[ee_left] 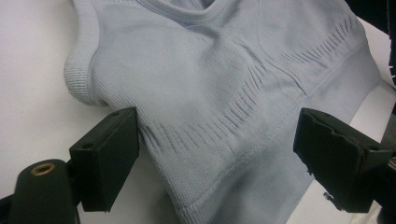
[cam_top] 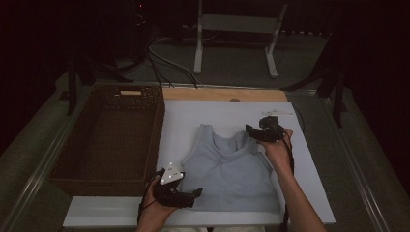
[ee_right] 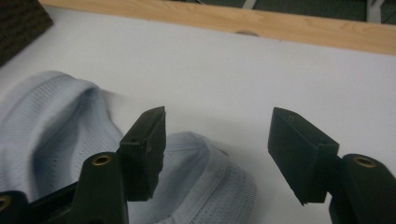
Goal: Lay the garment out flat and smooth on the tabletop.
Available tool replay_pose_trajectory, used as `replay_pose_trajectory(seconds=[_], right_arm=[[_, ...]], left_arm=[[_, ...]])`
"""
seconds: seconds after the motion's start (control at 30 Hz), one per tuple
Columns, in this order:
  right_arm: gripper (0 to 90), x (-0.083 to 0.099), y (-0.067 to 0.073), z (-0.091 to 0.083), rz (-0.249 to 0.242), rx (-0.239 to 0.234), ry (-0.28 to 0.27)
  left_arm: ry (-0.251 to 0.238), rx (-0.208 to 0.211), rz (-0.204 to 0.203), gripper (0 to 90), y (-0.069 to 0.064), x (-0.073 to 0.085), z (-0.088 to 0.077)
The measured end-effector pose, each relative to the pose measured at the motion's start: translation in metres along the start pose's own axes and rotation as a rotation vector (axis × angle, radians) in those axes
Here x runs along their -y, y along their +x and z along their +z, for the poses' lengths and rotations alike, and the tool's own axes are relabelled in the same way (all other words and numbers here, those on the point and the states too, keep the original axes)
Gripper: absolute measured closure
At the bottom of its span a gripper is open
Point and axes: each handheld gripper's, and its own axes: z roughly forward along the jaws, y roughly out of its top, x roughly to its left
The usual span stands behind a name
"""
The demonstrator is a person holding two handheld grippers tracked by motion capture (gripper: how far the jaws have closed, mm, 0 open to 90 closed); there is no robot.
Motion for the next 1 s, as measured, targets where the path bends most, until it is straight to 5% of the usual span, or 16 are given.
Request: replay_pose_trajectory(seconds=[0.47, 0.7, 1.0], right_arm=[[56.7, 0.008, 0.001, 0.025, -0.036, 0.040, 0.119], [85.4, 0.009, 0.002, 0.031, -0.050, 0.047, 0.173], [88.3, -0.008, -0.002, 0.008, -0.025, 0.071, 0.044]], left_arm=[[0.001, -0.001, 0.001, 16.2, 0.000, 0.000, 0.000], [0.001, 0.001, 0.002, 16.2, 0.000, 0.000, 0.000], [0.004, 0.001, 0.004, 16.2, 0.000, 0.000, 0.000]])
